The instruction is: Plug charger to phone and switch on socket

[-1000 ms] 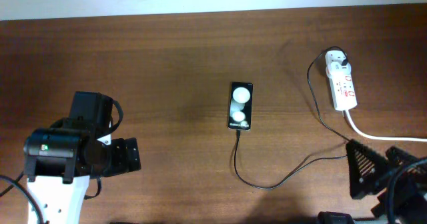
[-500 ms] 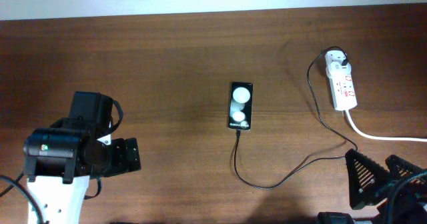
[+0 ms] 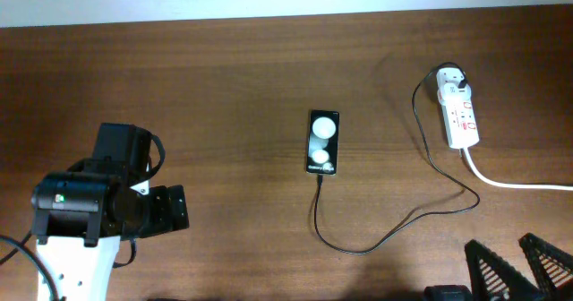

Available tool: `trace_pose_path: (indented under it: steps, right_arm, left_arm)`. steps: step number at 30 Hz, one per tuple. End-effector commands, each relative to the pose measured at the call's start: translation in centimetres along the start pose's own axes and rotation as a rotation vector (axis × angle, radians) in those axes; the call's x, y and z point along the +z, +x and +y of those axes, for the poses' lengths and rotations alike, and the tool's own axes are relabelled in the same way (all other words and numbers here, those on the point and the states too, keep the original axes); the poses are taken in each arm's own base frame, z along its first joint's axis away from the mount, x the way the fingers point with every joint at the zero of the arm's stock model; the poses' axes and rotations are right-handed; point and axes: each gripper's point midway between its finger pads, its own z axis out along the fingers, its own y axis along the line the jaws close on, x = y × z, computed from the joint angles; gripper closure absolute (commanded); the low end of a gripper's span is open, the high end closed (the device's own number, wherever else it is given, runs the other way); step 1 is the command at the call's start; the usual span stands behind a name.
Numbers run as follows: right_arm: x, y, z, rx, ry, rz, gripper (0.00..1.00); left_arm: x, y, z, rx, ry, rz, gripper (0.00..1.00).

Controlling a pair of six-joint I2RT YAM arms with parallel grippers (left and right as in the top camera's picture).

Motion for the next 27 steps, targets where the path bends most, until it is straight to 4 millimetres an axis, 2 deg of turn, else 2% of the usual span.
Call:
trace_pose_path:
  steps: [1, 6, 9, 11, 12, 16, 20, 25, 27]
  right_arm:
    - [-0.7, 0.2, 0.1, -0.009, -0.011, -0.017, 0.01]
    - [-0.9, 0.2, -0.1, -0.010, 0.000, -0.029, 0.01]
    - [-1.7, 0.3, -2.0, -0.010, 0.101, -0.075, 0.01]
    - [-1.3, 1.3, -3.6, -0.003, 0.158, -0.070, 0.01]
    - [-0.8, 1.7, -4.0, -0.008, 0.166, -0.063, 0.01]
    - [3.6, 3.6, -5.9, -0.032, 0.106, -0.116, 0.01]
    - [7.2, 5.8, -6.3, -0.070, -0.036, -0.195, 0.01]
    - [9.4, 6.9, -7.2, -0.090, -0.088, -0.283, 0.01]
    - [11.2, 8.2, -8.3, -0.083, -0.074, -0.254, 0.01]
  left_arm:
    - [-0.1, 0.0, 0.3, -0.006, -0.009, -0.011, 0.01]
    - [-0.1, 0.0, 0.3, -0.006, -0.009, -0.011, 0.01]
    - [-0.1, 0.0, 0.3, -0.006, -0.009, -0.011, 0.01]
    - [-0.1, 0.0, 0.3, -0.006, -0.009, -0.011, 0.01]
    - [-0.1, 0.0, 0.3, -0.006, -0.009, -0.011, 0.01]
    - [-0.1, 0.0, 0.3, -0.006, -0.009, -0.011, 0.01]
    - [-0.1, 0.0, 0.3, -0.006, -0.009, -0.011, 0.01]
    - [-0.1, 0.0, 0.3, -0.006, -0.009, -0.011, 0.01]
    - [-0.1, 0.0, 0.3, -0.006, -0.009, -0.011, 0.01]
